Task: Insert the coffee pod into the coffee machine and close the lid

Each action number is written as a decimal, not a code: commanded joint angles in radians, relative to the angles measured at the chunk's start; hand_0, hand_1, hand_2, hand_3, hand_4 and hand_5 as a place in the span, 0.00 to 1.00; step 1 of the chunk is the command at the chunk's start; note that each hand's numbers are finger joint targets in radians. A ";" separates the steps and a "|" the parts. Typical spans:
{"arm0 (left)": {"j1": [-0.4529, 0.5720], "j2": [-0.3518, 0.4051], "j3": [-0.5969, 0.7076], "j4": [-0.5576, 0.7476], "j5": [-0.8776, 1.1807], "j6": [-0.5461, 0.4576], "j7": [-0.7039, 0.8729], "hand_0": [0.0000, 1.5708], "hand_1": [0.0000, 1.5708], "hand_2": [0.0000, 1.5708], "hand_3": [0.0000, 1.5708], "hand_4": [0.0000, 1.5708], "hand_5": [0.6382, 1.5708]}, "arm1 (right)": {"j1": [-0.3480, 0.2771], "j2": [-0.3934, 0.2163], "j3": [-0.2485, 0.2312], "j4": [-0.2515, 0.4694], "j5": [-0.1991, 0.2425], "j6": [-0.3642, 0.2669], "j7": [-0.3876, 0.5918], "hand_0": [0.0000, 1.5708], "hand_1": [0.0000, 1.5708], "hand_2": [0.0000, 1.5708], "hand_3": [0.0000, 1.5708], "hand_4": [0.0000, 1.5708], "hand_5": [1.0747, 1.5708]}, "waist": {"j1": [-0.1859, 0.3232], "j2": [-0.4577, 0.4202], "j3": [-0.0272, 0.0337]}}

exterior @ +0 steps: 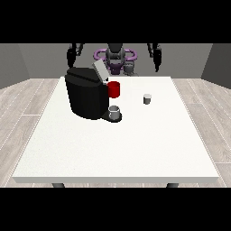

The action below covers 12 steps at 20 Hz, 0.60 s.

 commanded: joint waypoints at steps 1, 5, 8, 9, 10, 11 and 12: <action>0.008 -0.007 -0.021 0.030 -0.024 -0.012 -0.034 0.00 0.00 0.00 0.00 0.00 1.00 | -0.039 -0.052 -0.042 -0.019 -0.051 0.057 0.069 0.00 0.00 0.00 0.00 0.00 1.00 | 0.004 -0.012 0.0189; 0.008 0.102 -0.033 0.056 -0.086 -0.108 -0.177 0.00 0.00 0.00 0.00 0.00 1.00 | -0.037 0.006 -0.014 0.014 -0.015 0.010 -0.009 0.00 0.00 0.00 0.00 0.00 1.00 | 0.014 0.016 0.0189; -0.036 0.155 -0.050 0.034 -0.143 -0.116 -0.175 0.00 0.00 0.00 0.00 0.00 1.00 | -0.036 -0.007 -0.020 0.017 0.118 -0.110 -0.032 0.00 0.00 0.00 0.00 0.00 1.00 | -0.011 0.012 0.0189; -0.058 0.147 -0.081 0.010 -0.165 -0.117 -0.145 0.00 0.00 0.00 0.00 0.00 1.00 | -0.054 -0.006 -0.037 0.066 0.128 -0.122 -0.088 0.00 0.00 0.00 0.00 0.00 1.00 | 0.007 0.036 0.0196; -0.042 0.163 -0.079 0.025 -0.175 -0.133 -0.173 0.00 0.00 0.00 0.00 0.00 1.00 | -0.079 0.021 -0.029 0.050 0.148 -0.171 -0.045 0.00 0.00 0.00 0.00 0.00 1.00 | 0.026 0.025 0.0191; -0.029 0.187 -0.052 0.053 -0.161 -0.158 -0.199 0.00 0.00 0.00 0.00 0.00 1.00 | -0.018 0.033 -0.007 0.073 0.168 -0.165 -0.122 0.00 0.00 0.00 0.00 0.00 1.00 | 0.016 0.031 0.0191; -0.090 0.176 -0.063 0.073 -0.199 -0.130 -0.188 0.00 0.00 0.00 0.00 0.00 1.00 | -0.086 0.037 -0.013 0.077 0.179 -0.194 -0.080 0.00 0.00 0.00 0.00 0.00 1.00 | 0.002 0.068 0.0190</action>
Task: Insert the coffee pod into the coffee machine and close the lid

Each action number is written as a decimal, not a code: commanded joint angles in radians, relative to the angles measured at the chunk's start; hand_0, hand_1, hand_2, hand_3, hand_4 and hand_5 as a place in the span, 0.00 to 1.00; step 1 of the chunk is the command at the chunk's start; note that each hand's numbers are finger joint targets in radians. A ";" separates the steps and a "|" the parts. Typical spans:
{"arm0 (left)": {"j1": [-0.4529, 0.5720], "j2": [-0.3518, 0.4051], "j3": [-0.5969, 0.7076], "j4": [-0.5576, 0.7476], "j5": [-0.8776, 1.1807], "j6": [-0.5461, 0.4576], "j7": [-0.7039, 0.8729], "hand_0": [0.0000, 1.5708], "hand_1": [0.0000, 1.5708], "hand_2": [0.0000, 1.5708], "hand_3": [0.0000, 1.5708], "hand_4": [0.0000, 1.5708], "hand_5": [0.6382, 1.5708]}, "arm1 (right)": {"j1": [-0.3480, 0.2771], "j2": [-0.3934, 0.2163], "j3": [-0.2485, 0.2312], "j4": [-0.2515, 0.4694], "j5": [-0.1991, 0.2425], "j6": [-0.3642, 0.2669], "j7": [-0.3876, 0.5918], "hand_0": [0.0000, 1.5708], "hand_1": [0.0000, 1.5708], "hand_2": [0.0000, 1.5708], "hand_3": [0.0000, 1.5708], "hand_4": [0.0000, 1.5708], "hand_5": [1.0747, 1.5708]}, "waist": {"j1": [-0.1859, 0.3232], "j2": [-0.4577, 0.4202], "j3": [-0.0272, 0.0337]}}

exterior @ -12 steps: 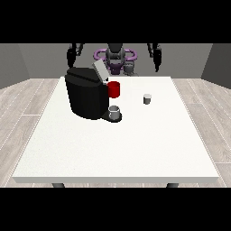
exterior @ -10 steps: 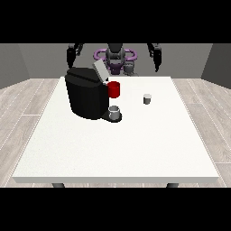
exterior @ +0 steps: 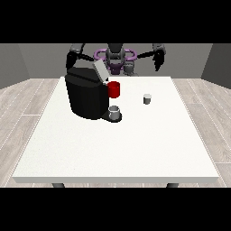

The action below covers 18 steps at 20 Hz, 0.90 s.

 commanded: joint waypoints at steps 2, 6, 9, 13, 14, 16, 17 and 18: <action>-0.115 0.120 0.081 0.089 -0.024 -0.061 0.059 0.00 0.00 0.00 0.00 0.00 1.00 | -0.008 0.027 0.051 -0.020 0.061 -0.038 0.005 0.00 0.00 0.00 0.00 0.00 1.00 | -0.061 0.029 0.0007; -0.210 0.134 0.069 0.159 -0.079 -0.067 0.093 0.00 0.00 0.00 0.00 0.00 1.00 | -0.071 0.034 0.044 0.020 0.067 -0.046 -0.014 0.00 0.00 0.00 0.00 0.00 1.00 | -0.079 0.088 0.0011; -0.257 0.185 0.093 0.265 -0.098 -0.105 0.058 0.00 0.00 0.00 0.00 0.00 1.00 | -0.088 0.027 0.061 -0.029 0.056 -0.015 0.022 0.00 0.00 0.00 0.00 0.00 1.00 | -0.118 0.101 0.0007; -0.335 0.229 0.097 0.361 -0.157 -0.096 0.053 0.00 0.00 0.00 0.00 0.00 1.00 | -0.140 0.069 0.092 -0.016 0.089 -0.057 0.018 0.00 0.00 0.00 0.00 0.00 1.00 | -0.153 0.205 0.0005; -0.373 0.216 0.094 0.381 -0.176 -0.079 0.068 0.00 0.00 0.00 0.00 0.00 1.00 | -0.161 0.060 0.080 -0.004 0.082 -0.047 0.052 0.00 0.00 0.00 0.00 0.00 1.00 | -0.154 0.194 0.0006; -0.363 0.216 0.084 0.431 -0.197 -0.094 0.055 0.00 0.00 0.00 0.00 0.00 1.00 | -0.104 0.064 0.090 0.016 0.076 -0.035 -0.003 0.00 0.00 0.00 0.00 0.00 1.00 | -0.154 0.176 0.0009; -0.428 0.203 0.071 0.434 -0.213 -0.072 0.083 0.00 0.00 0.00 0.00 0.00 1.00 | -0.194 0.081 0.137 0.011 0.130 -0.093 0.105 0.00 0.00 0.00 0.00 0.00 1.00 | -0.158 0.235 0.0004; -0.402 0.216 0.069 0.473 -0.230 -0.081 0.049 0.00 0.00 0.00 0.00 0.00 1.00 | -0.185 0.040 0.084 0.007 0.089 -0.031 0.065 0.00 0.00 0.00 0.00 0.00 1.00 | -0.165 0.228 0.0006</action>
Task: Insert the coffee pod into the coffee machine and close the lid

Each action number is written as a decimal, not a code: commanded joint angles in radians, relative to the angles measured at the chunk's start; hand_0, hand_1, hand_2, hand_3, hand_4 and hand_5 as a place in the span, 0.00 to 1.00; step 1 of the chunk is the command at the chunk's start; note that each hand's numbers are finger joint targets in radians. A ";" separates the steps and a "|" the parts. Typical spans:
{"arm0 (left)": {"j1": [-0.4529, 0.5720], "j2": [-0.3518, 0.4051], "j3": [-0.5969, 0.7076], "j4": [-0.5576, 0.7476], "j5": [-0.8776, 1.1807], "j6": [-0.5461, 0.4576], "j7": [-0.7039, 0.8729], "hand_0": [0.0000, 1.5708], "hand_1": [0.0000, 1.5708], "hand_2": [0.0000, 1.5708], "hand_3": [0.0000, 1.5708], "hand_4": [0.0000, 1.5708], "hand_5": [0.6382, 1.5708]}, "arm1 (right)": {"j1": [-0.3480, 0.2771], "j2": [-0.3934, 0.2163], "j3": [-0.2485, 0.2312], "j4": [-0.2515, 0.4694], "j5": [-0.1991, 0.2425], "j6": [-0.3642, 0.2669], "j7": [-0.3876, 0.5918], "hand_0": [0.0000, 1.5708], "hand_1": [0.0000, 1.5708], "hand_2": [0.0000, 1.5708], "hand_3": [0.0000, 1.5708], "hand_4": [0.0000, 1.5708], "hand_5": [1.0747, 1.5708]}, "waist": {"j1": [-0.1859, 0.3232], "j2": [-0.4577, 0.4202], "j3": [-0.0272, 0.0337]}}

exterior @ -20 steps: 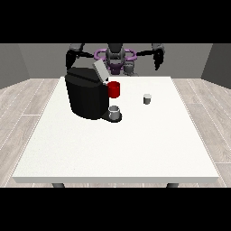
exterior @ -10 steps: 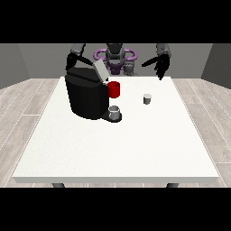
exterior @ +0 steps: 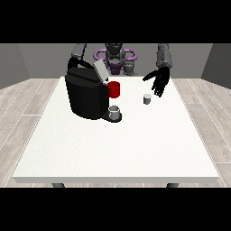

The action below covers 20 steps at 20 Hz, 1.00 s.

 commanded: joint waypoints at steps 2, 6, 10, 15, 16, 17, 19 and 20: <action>-0.120 0.073 0.032 0.118 -0.031 -0.045 -0.015 0.00 0.00 0.00 0.00 0.00 1.00 | -0.038 0.027 0.013 0.038 -0.023 0.007 -0.014 0.00 0.00 0.00 0.00 0.00 1.00 | -0.018 0.074 0.0002; -0.081 -0.015 -0.053 0.185 -0.145 0.043 -0.059 0.00 0.00 0.00 0.00 0.00 1.00 | -0.022 0.028 0.079 0.065 -0.007 -0.091 0.027 0.00 0.00 0.00 0.00 0.00 1.00 | 0.029 0.026 0.0001; -0.141 -0.048 -0.043 0.206 -0.185 0.123 -0.059 0.31 0.31 0.46 0.31 0.00 1.00 | -0.099 -0.020 -0.043 0.154 -0.051 0.005 -0.040 0.00 0.00 0.00 0.00 0.00 1.00 | 0.031 0.055 0.0004; -0.145 -0.026 -0.061 0.311 -0.281 0.203 -0.130 0.57 0.57 0.61 0.52 0.24 1.00 | -0.044 0.028 0.045 0.086 -0.013 -0.023 0.026 0.00 0.00 0.00 0.00 0.00 1.00 | -0.010 0.009 -0.0002; -0.152 -0.056 -0.091 0.268 -0.308 0.238 -0.117 0.68 0.68 0.70 0.58 0.29 1.00 | -0.052 -0.010 0.005 0.145 -0.026 0.014 -0.039 0.00 0.00 0.00 0.00 0.00 1.00 | -0.009 0.036 0.0002; -0.164 -0.062 -0.090 0.329 -0.325 0.254 -0.139 0.68 0.68 0.72 0.59 0.30 1.00 | -0.060 0.027 0.070 0.118 0.006 -0.049 0.009 0.00 0.00 0.00 0.00 0.00 1.00 | -0.007 0.053 -0.0002; -0.187 -0.010 -0.102 0.344 -0.357 0.219 -0.143 0.60 0.60 0.66 0.55 0.27 1.00 | -0.126 -0.008 0.008 0.109 -0.040 0.027 0.060 0.00 0.00 0.00 0.00 0.00 1.00 | -0.012 0.049 -0.0001; -0.189 -0.036 -0.133 0.323 -0.388 0.217 -0.092 0.59 0.59 0.65 0.54 0.26 1.00 | -0.082 0.014 0.012 0.168 -0.034 0.007 -0.037 0.00 0.00 0.00 0.00 0.00 1.00 | -0.005 0.033 0.0006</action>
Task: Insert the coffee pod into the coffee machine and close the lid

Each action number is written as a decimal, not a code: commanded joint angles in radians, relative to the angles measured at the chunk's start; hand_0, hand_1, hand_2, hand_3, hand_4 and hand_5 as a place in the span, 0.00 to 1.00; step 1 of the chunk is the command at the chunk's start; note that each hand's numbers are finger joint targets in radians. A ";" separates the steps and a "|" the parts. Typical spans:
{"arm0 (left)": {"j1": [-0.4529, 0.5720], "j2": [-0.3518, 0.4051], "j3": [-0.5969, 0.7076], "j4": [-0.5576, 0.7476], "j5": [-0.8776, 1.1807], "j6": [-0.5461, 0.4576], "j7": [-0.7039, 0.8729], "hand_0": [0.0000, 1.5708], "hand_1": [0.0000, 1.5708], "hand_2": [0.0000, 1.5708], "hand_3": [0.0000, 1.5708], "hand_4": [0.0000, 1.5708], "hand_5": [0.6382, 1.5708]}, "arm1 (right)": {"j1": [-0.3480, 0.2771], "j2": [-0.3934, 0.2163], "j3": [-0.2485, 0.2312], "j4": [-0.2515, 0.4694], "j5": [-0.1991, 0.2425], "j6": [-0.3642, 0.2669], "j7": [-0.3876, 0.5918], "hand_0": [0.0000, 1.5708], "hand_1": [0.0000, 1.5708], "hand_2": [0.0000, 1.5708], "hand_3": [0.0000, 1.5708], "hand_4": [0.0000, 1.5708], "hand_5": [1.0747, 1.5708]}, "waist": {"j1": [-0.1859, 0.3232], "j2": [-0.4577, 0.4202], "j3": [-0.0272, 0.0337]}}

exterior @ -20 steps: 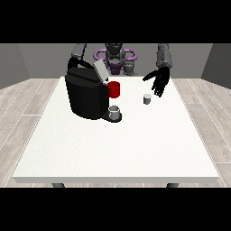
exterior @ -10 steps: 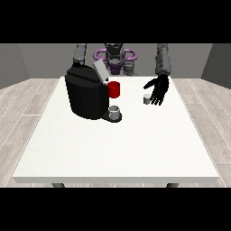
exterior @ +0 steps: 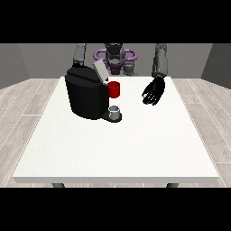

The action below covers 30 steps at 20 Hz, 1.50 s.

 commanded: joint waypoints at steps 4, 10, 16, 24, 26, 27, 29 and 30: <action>-0.021 0.003 -0.090 0.071 -0.144 0.001 0.022 0.56 0.56 0.65 0.56 0.22 1.00 | -0.052 -0.008 -0.038 0.048 -0.040 0.021 0.001 0.00 0.00 0.00 0.00 0.00 1.00 | -0.002 0.005 0.0004; -0.050 -0.001 -0.082 0.162 -0.192 -0.008 0.010 0.46 0.46 0.61 0.54 0.25 1.00 | -0.020 -0.005 -0.045 0.084 -0.038 0.014 -0.020 0.00 0.00 0.00 0.00 0.00 1.00 | 0.000 -0.009 0.0001; -0.104 0.026 -0.055 0.180 -0.189 -0.077 -0.053 0.72 0.72 0.76 0.69 0.25 1.00 | 0.005 -0.011 -0.043 0.134 0.043 -0.061 -0.048 0.00 0.00 0.00 0.00 0.00 1.00 | 0.027 -0.052 0.0002; -0.183 -0.055 0.031 0.192 -0.092 -0.123 -0.072 0.92 0.92 0.91 0.86 0.33 1.00 | 0.026 0.001 -0.019 0.134 0.055 -0.053 -0.016 0.00 0.00 0.00 0.00 0.00 1.00 | -0.002 -0.096 0.0001; -0.177 -0.085 -0.004 0.157 -0.113 -0.174 -0.042 0.90 0.90 0.90 0.85 0.33 1.00 | -0.001 -0.034 -0.077 0.211 0.033 -0.042 -0.016 0.00 0.00 0.00 0.00 0.00 1.00 | 0.054 -0.134 0.0005; -0.168 -0.091 0.001 0.169 -0.120 -0.152 -0.062 0.90 0.90 0.89 0.84 0.33 1.00 | 0.030 0.004 -0.032 0.195 0.053 -0.053 -0.047 0.00 0.00 0.00 0.00 0.00 1.00 | 0.038 -0.127 0.0003; -0.223 -0.086 -0.008 0.131 -0.108 -0.243 -0.049 0.88 0.88 0.88 0.84 0.31 1.00 | -0.030 -0.007 -0.091 0.261 0.025 -0.067 -0.080 0.00 0.00 0.00 0.00 0.00 1.00 | 0.075 -0.127 0.0007; -0.220 -0.096 -0.012 0.133 -0.114 -0.253 -0.014 0.87 0.87 0.88 0.84 0.32 1.00 | 0.020 -0.025 -0.072 0.240 0.023 -0.025 -0.072 0.00 0.00 0.00 0.00 0.00 1.00 | 0.046 -0.175 0.0006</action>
